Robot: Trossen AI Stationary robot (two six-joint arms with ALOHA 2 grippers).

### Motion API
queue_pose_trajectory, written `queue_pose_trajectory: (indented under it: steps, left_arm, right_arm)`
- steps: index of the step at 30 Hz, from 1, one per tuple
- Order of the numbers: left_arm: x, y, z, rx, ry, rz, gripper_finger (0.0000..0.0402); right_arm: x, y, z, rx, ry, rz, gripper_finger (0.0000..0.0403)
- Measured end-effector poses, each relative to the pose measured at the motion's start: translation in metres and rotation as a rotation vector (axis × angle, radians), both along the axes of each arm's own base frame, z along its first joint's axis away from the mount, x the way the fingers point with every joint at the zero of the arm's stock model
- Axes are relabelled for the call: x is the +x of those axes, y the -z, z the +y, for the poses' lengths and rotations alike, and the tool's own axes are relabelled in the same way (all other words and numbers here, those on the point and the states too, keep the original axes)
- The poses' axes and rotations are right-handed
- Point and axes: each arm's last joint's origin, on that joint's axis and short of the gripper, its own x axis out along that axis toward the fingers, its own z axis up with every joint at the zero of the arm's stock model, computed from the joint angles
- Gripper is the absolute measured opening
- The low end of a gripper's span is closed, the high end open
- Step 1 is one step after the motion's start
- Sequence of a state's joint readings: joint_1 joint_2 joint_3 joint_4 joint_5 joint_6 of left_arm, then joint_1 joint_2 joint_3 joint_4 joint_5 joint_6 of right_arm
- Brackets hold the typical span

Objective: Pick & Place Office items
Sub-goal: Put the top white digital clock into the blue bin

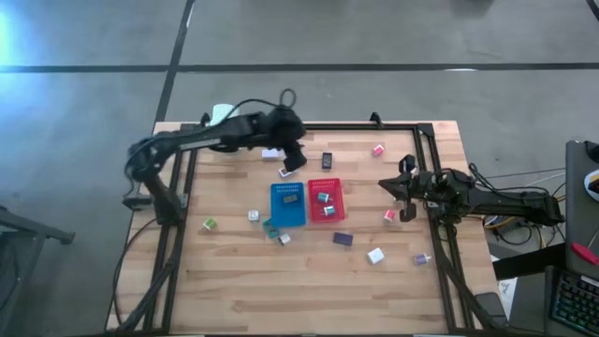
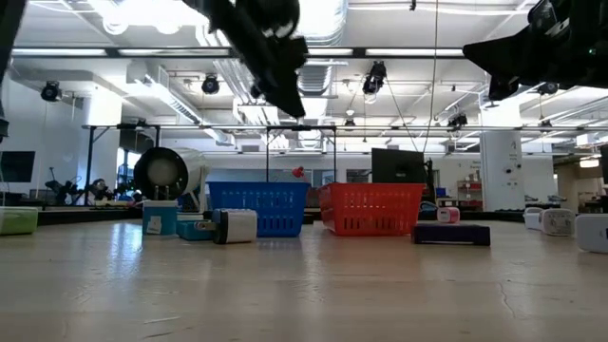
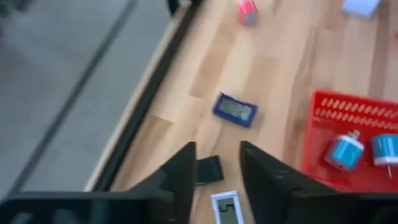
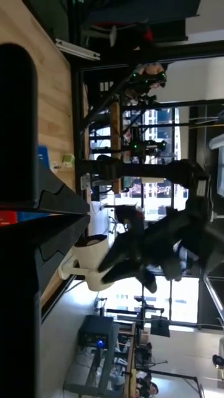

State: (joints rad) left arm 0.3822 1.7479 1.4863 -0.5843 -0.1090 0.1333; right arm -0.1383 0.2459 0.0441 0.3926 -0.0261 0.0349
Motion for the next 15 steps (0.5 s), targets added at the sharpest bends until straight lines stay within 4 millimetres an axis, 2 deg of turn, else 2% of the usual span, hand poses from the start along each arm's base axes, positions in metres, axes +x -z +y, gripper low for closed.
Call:
queue_pose_trajectory:
  steps: [3, 6, 10, 15]
  left_arm:
    - [0.011, 0.014, 0.013, -0.018, 0.017, 0.071, 0.0197]
    - [0.009, 0.022, 0.027, -0.02, 0.02, 0.15, 0.0243]
    - [-0.008, 0.027, 0.049, -0.018, 0.011, 0.234, 0.0278]
    - [-0.037, 0.032, 0.076, -0.071, -0.041, 0.34, 0.0284]
  right_arm:
    - [0.0, 0.0, 0.0, -0.001, -0.006, 0.002, 0.0008]
    - [0.0, 0.002, 0.0, -0.003, -0.012, 0.026, 0.0008]
    - [0.001, 0.005, 0.0, -0.01, -0.009, 0.055, 0.0008]
    - [0.001, 0.005, 0.0, -0.025, -0.007, 0.054, 0.0008]
